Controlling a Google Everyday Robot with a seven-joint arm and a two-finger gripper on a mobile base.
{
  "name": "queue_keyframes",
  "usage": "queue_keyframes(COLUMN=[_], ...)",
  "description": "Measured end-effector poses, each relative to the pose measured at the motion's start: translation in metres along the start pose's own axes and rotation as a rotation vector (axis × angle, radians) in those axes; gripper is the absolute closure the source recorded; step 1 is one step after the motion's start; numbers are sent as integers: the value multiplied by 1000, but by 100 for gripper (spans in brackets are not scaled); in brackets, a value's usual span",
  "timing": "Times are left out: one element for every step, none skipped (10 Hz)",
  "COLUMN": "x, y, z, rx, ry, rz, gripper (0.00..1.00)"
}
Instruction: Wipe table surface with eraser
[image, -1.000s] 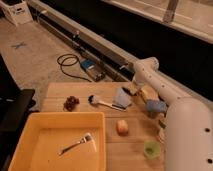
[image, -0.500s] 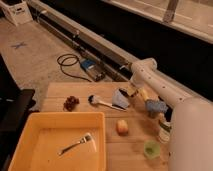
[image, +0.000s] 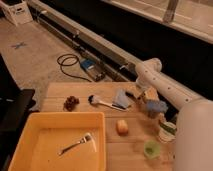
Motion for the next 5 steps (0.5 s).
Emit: queue_keyframes(x=[-4,-11,-18,-27,-34], y=[-8,-14,-17,-12,-3], z=[7,14,18,20,21], rx=[6,11,13,5,-9], ry=[5,8,5,-7,-24], rz=[9,11,5,-8,-15], gripper=[100,100,100,100,100])
